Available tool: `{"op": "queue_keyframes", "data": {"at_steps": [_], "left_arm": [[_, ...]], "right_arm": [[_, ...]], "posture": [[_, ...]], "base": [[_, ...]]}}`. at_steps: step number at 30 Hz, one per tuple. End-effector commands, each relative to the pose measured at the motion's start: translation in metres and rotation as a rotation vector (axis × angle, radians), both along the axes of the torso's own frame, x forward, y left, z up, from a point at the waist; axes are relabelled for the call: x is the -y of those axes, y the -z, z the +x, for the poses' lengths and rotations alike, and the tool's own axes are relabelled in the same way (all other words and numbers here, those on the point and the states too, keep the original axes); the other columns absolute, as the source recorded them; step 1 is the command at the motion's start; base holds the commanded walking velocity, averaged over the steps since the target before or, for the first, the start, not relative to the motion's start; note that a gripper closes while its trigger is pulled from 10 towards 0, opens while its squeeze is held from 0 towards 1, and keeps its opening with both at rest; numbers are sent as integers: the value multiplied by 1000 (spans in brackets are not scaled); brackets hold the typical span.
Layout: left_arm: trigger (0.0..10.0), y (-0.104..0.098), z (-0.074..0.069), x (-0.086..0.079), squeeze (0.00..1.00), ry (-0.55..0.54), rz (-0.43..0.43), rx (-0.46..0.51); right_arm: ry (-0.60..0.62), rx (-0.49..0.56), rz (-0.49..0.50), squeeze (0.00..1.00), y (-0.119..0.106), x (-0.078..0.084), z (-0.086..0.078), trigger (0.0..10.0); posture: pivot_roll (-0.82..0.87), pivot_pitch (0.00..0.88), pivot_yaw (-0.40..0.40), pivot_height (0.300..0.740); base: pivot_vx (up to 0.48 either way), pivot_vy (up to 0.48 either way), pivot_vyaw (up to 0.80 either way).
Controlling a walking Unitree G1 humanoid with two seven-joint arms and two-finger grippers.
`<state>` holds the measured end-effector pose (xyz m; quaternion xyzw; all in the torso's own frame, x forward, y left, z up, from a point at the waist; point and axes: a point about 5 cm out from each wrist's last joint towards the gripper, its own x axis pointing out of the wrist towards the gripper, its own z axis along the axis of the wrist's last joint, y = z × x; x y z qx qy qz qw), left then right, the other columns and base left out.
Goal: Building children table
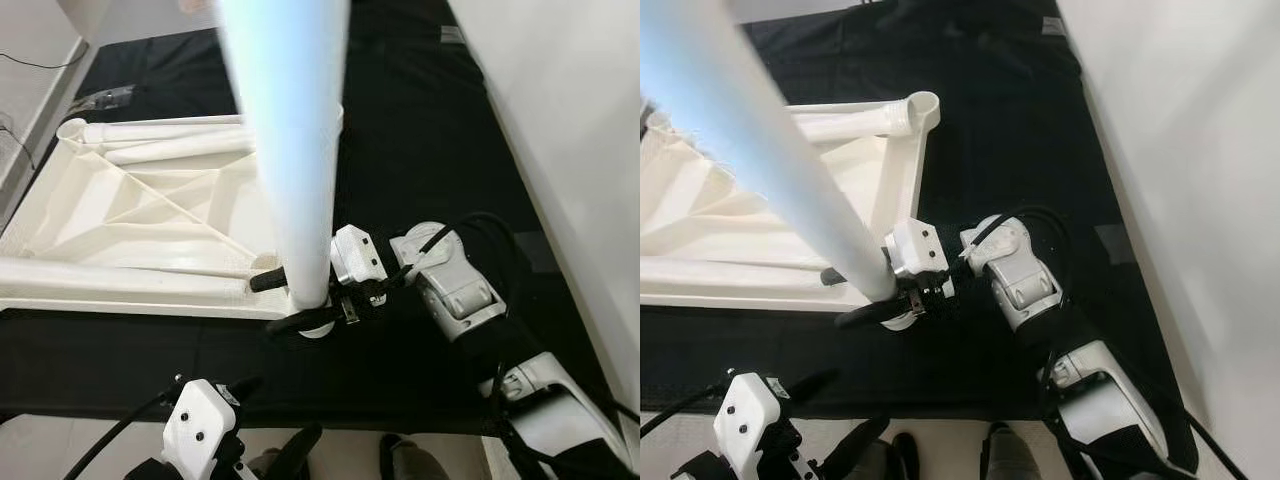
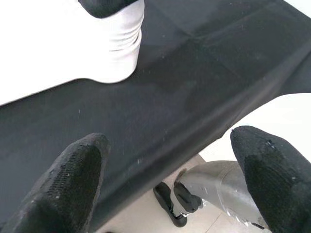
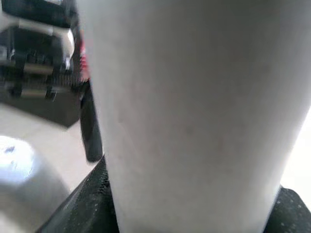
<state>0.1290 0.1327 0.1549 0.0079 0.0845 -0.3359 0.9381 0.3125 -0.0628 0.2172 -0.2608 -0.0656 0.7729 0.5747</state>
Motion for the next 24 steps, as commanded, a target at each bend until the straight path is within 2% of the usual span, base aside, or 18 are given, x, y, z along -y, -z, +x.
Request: {"op": "queue_keyframes", "data": {"at_steps": [1,6,9,11,21,24], "left_arm": [[10000,5,-3,-3,0,4,32,-28],[10000,4,-4,-3,0,6,30,-29],[10000,3,-6,-2,0,4,28,-32],[10000,1,-10,-2,0,1,24,-37],[10000,-2,-17,-2,0,-2,18,-57],[10000,-2,-17,-2,0,-2,18,-57]], "right_arm": [[93,-195,-264,0,49,30,7,10000],[58,-239,-269,0,36,32,14,10000],[56,-282,-233,0,25,30,21,10000],[49,-330,-148,0,14,25,25,10000],[44,-387,-45,0,9,19,30,10000],[44,-387,-45,0,9,19,30,10000]], "posture": [[41,299,97,740],[46,312,94,740],[54,319,90,740],[70,335,88,740],[89,363,99,740],[89,363,99,740]], "base": [[0,0,0],[0,0,0],[0,0,0],[0,0,0],[0,0,0],[0,0,0]]}}
